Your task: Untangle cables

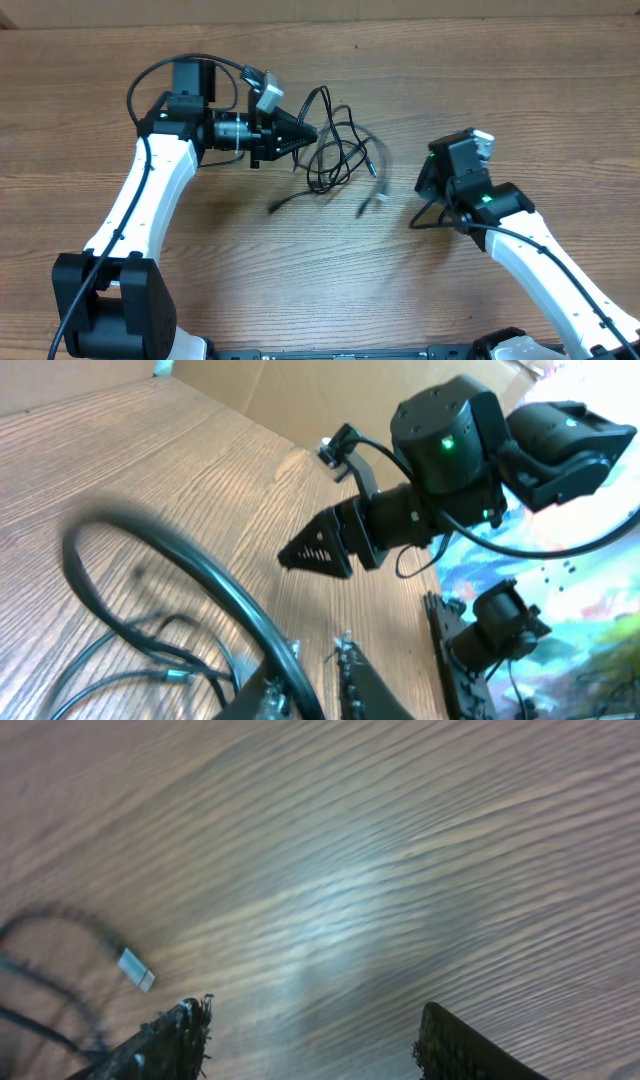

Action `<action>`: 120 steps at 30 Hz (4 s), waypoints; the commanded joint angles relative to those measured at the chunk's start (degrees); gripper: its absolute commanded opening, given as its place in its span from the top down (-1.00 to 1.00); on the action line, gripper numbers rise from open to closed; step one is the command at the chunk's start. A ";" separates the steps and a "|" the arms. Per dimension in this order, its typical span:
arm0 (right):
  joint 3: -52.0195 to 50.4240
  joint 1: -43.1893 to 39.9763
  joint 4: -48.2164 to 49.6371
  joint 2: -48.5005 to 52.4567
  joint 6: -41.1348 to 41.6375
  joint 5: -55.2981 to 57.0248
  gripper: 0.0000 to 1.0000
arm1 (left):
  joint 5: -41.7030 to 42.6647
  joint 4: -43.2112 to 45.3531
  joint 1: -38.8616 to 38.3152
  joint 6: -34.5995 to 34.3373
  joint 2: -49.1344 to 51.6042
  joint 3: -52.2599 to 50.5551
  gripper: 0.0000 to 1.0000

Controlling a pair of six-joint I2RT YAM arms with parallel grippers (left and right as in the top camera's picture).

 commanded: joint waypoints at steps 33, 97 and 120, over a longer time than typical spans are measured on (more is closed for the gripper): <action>-0.50 -0.57 1.31 0.11 3.48 -3.76 -0.69 | -49.96 17.57 -13.70 -29.55 5.03 1.18 -0.35; -0.33 2.21 24.98 18.95 11.10 1.42 -0.57 | -32.96 8.52 -2.62 -33.68 -10.14 27.58 0.91; -0.37 -36.59 12.55 18.95 8.94 -2.19 -0.71 | -45.27 9.16 27.76 -31.45 -9.31 28.20 0.91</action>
